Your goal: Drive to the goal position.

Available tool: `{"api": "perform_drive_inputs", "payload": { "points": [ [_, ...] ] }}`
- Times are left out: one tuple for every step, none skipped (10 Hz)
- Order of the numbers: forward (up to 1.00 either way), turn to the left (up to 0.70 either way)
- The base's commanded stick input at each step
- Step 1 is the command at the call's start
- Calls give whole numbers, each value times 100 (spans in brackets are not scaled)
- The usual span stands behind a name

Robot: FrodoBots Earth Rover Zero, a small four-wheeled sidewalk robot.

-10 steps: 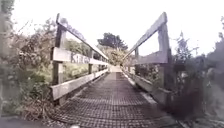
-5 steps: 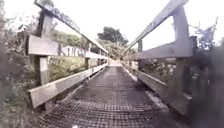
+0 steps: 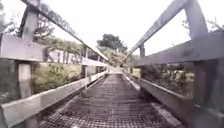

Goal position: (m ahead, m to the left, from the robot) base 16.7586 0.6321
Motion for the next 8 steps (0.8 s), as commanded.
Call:
{"api": "perform_drive_inputs", "payload": {
  "points": [
    [70, 0],
    [70, 0],
    [70, 0],
    [70, 0],
    [70, 0],
    [74, 0],
    [85, 0],
    [85, 0]
  ]
}}
